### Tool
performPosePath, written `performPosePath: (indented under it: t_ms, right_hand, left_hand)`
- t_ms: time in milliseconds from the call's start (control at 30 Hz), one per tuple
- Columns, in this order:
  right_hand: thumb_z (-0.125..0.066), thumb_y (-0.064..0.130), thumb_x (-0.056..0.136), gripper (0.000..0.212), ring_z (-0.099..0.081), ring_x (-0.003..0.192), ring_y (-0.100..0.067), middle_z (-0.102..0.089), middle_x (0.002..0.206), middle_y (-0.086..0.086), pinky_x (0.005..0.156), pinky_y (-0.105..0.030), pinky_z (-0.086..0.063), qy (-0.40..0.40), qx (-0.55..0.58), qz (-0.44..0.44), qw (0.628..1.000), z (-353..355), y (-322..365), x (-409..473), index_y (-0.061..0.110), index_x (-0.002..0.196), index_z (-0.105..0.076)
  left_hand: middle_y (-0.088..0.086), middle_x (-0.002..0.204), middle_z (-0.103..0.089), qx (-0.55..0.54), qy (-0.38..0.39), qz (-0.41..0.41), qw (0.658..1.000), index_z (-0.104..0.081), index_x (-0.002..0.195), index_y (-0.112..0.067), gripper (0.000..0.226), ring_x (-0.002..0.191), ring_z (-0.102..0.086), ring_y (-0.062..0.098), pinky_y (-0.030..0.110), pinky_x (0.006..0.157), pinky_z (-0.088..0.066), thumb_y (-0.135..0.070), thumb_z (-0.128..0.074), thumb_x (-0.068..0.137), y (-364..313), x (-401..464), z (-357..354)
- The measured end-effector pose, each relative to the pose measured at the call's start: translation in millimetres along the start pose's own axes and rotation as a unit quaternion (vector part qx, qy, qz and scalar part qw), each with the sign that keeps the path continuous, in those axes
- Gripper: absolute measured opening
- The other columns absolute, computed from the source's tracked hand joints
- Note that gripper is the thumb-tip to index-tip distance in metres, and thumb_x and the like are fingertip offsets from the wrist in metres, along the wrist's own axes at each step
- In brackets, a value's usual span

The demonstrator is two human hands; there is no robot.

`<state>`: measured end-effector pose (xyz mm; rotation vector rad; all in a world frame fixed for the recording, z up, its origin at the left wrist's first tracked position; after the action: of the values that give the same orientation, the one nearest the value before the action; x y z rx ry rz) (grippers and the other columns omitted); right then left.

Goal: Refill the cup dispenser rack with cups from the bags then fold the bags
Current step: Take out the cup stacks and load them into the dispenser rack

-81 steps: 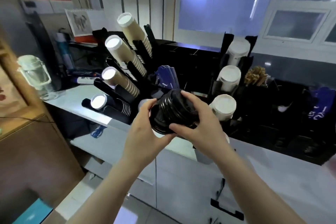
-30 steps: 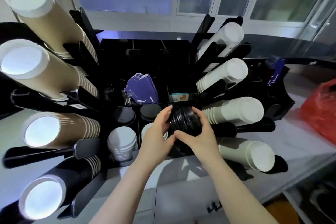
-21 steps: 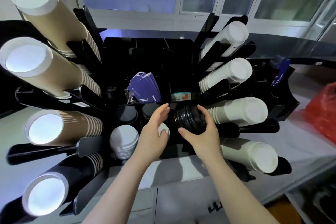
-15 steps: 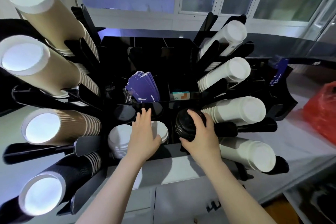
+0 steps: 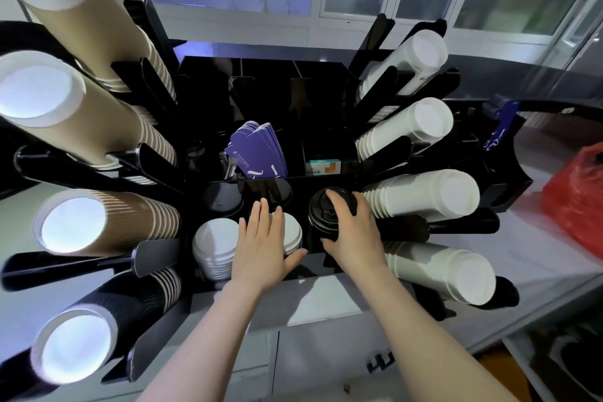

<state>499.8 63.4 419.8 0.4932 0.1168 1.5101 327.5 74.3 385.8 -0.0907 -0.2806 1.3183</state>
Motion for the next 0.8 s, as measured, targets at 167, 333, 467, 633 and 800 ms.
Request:
performPosePath:
  t_ms: [167, 333, 467, 633, 800]
  right_hand:
    - [-0.076, 0.022, 0.078, 0.089, -0.025, 0.137, -0.036, -0.012, 0.153, -0.014, 0.107, -0.041, -0.035, -0.016, -0.003, -0.011, 1.000, -5.9, -0.2, -3.5, 0.036, 0.146, -0.022]
    - [-0.076, 0.021, 0.078, 0.085, -0.024, 0.138, -0.037, -0.015, 0.153, -0.017, 0.106, -0.043, -0.036, -0.039, -0.003, -0.023, 0.999, -8.0, 2.0, -4.5, 0.032, 0.147, -0.026]
    - [-0.075, 0.028, 0.081, 0.085, -0.014, 0.142, -0.034, -0.015, 0.154, -0.019, 0.109, -0.042, -0.031, -0.002, -0.025, -0.010, 1.000, -10.0, -4.5, -1.4, 0.034, 0.148, -0.023]
    - [-0.073, 0.041, 0.080, 0.087, 0.003, 0.146, -0.034, -0.005, 0.158, -0.018, 0.110, -0.043, -0.031, 0.017, -0.104, 0.009, 0.994, -14.5, -8.8, 1.9, 0.029, 0.150, -0.021]
    - [-0.060, 0.034, 0.091, 0.086, 0.006, 0.147, -0.032, 0.005, 0.160, -0.012, 0.118, -0.042, 0.004, 0.098, -0.235, 0.099, 0.962, -27.9, -21.6, -9.3, 0.020, 0.154, -0.003]
  left_hand:
    - [0.014, 0.159, 0.009, 0.003, -0.004, -0.003, 1.000, -0.003, 0.152, -0.013, 0.092, 0.146, 0.015, 0.026, 0.045, 0.117, 0.002, -0.069, -0.034, 0.086, 1.5, 0.5, -1.6]
    - [0.014, 0.159, 0.007, 0.006, -0.008, -0.007, 1.000, -0.005, 0.152, -0.013, 0.091, 0.146, 0.014, 0.026, 0.046, 0.117, 0.000, -0.069, -0.034, 0.086, 2.5, 1.1, -2.4]
    - [0.015, 0.159, 0.008, 0.014, -0.006, -0.007, 1.000, -0.005, 0.152, -0.013, 0.091, 0.146, 0.014, 0.026, 0.046, 0.117, 0.001, -0.070, -0.032, 0.087, 3.5, 0.3, -3.6]
    - [0.015, 0.159, 0.009, 0.015, 0.000, -0.008, 1.000, -0.007, 0.152, -0.014, 0.089, 0.146, 0.015, 0.026, 0.046, 0.116, 0.003, -0.069, -0.032, 0.088, 3.3, 1.0, -3.0]
    - [0.015, 0.159, 0.011, 0.007, 0.012, -0.009, 1.000, -0.009, 0.152, -0.016, 0.086, 0.146, 0.016, 0.026, 0.046, 0.116, 0.004, -0.067, -0.033, 0.089, 3.0, -0.1, -0.6]
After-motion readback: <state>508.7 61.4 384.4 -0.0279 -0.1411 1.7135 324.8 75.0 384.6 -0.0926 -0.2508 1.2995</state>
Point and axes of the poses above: each hand's wrist, its own x-axis towards the middle knuckle, its own z-axis out of the back of the hand, y = z × x, the point moved 1 cm from there along x, towards the middle knuckle
